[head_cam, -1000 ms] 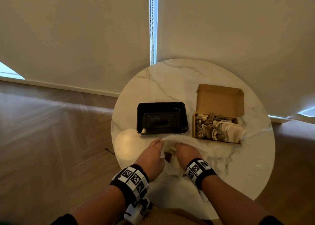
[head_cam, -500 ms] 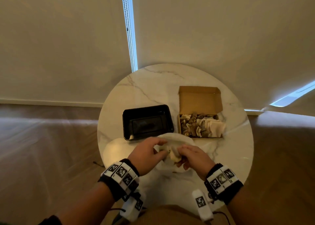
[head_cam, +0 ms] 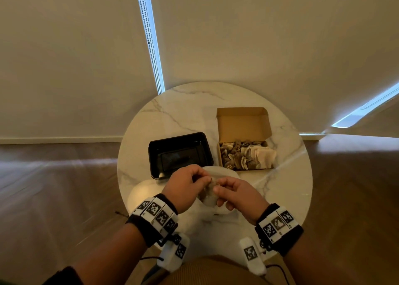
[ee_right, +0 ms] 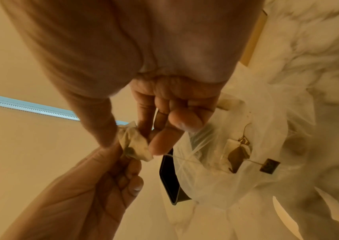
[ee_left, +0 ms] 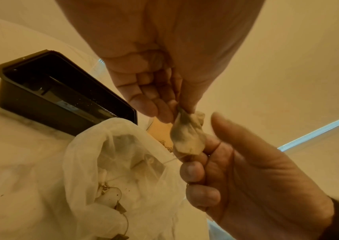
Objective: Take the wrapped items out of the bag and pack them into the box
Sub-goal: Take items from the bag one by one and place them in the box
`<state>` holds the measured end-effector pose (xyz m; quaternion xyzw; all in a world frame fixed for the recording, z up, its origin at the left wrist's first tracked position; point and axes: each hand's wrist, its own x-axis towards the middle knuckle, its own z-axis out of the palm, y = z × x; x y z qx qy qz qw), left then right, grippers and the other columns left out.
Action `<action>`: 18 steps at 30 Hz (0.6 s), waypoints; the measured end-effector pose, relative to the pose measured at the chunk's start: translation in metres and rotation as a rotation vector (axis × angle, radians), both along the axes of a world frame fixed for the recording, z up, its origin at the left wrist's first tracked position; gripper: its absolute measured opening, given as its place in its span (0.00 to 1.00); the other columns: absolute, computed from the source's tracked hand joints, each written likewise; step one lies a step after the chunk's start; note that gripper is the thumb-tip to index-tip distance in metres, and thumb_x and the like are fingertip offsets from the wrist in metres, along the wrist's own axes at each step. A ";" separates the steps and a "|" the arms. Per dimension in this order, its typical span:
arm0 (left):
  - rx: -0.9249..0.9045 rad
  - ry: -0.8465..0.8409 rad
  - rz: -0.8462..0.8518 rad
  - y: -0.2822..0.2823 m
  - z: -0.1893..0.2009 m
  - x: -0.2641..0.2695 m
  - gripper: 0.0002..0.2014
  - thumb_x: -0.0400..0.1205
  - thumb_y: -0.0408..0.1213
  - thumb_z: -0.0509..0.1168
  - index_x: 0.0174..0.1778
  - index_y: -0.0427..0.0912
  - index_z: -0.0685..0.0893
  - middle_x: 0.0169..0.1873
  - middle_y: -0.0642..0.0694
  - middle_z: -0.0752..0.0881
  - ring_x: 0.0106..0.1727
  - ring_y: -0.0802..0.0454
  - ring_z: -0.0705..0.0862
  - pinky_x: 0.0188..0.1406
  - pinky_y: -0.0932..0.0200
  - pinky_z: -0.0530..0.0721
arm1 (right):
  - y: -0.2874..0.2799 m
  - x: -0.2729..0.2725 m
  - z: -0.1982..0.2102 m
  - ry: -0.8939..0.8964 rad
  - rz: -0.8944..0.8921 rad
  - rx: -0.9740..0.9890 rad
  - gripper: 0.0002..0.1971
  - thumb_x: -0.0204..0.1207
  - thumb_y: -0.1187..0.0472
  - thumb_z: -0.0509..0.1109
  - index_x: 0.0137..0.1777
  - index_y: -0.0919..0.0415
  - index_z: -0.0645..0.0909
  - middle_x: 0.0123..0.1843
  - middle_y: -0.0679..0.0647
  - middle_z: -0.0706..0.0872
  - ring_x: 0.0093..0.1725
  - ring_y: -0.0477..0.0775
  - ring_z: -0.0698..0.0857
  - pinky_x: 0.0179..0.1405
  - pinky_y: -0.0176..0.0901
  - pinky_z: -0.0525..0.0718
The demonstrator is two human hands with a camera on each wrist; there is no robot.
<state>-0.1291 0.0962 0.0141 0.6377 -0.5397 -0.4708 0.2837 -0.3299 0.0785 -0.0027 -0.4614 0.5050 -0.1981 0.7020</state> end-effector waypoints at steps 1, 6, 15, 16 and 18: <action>0.001 0.022 0.020 0.000 0.001 0.000 0.01 0.84 0.41 0.72 0.47 0.53 0.89 0.39 0.53 0.91 0.38 0.61 0.89 0.42 0.61 0.90 | 0.000 0.000 -0.001 -0.003 0.013 -0.019 0.11 0.81 0.60 0.76 0.57 0.67 0.87 0.44 0.60 0.88 0.36 0.52 0.85 0.29 0.40 0.75; -0.031 0.112 0.128 -0.004 0.013 0.001 0.01 0.84 0.40 0.73 0.47 0.50 0.89 0.38 0.49 0.91 0.39 0.55 0.90 0.43 0.55 0.91 | -0.005 0.001 0.006 -0.012 -0.016 -0.069 0.06 0.83 0.59 0.74 0.49 0.63 0.86 0.38 0.65 0.84 0.34 0.58 0.81 0.27 0.41 0.72; 0.025 0.306 0.074 -0.008 0.041 0.002 0.07 0.83 0.42 0.75 0.53 0.45 0.91 0.45 0.42 0.93 0.42 0.55 0.89 0.42 0.63 0.89 | -0.017 0.007 0.037 -0.084 0.023 -0.227 0.06 0.86 0.57 0.70 0.50 0.59 0.85 0.40 0.57 0.90 0.30 0.52 0.81 0.26 0.40 0.76; 0.020 0.307 0.095 -0.008 0.042 0.002 0.06 0.84 0.42 0.74 0.52 0.45 0.91 0.46 0.41 0.92 0.44 0.52 0.90 0.44 0.59 0.91 | -0.017 0.006 0.037 -0.070 0.024 -0.239 0.05 0.86 0.60 0.70 0.49 0.58 0.85 0.39 0.57 0.89 0.31 0.52 0.81 0.27 0.40 0.76; 0.034 0.328 0.124 -0.010 0.044 0.001 0.06 0.85 0.41 0.73 0.52 0.43 0.89 0.48 0.40 0.92 0.49 0.45 0.92 0.49 0.49 0.93 | -0.017 0.002 0.034 -0.024 0.025 -0.268 0.03 0.85 0.63 0.71 0.50 0.60 0.85 0.36 0.55 0.87 0.31 0.52 0.81 0.27 0.39 0.78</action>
